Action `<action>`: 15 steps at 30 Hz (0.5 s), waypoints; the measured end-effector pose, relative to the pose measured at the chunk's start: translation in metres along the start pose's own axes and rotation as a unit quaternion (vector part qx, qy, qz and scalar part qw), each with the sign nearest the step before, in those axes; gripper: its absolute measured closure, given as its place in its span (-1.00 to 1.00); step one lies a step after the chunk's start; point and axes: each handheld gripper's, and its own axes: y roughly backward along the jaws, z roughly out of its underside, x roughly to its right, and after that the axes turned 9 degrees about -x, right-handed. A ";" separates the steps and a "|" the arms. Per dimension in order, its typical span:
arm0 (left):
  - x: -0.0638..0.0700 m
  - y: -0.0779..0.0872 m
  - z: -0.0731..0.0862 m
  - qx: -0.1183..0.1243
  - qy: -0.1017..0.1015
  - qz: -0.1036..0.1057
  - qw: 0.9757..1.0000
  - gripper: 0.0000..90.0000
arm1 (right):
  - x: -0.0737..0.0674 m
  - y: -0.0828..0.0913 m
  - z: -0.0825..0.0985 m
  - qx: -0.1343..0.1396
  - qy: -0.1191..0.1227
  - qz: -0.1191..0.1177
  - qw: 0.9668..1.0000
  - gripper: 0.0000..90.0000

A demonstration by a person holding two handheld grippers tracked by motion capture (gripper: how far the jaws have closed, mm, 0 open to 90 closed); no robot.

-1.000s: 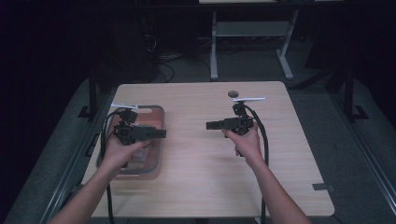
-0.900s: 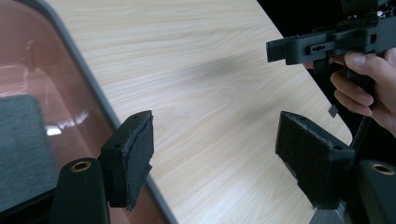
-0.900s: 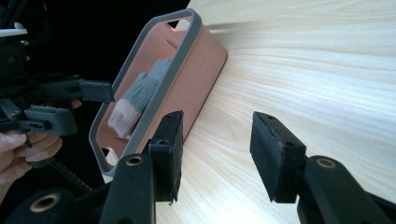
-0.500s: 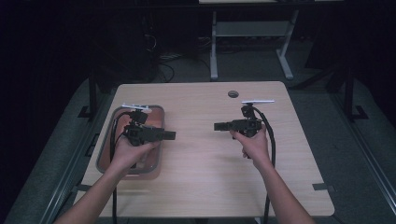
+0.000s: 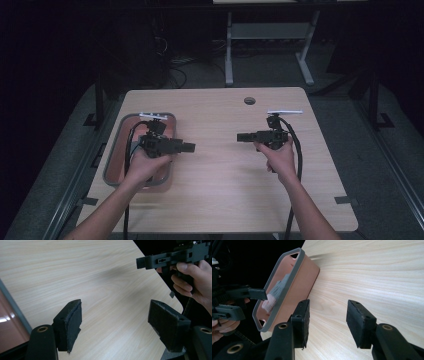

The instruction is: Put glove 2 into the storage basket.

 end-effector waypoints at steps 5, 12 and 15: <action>0.004 -0.007 0.000 -0.009 -0.006 0.002 1.000 -0.40 | 0.006 0.003 0.004 0.001 -0.008 -0.001 1.000 0.18; 0.011 -0.017 0.000 -0.011 -0.008 0.017 1.000 -0.40 | 0.013 0.008 0.010 0.001 -0.011 0.001 1.000 0.17; 0.015 -0.022 -0.001 -0.014 -0.011 0.022 1.000 -0.40 | 0.015 0.011 0.011 0.001 -0.015 0.003 1.000 0.17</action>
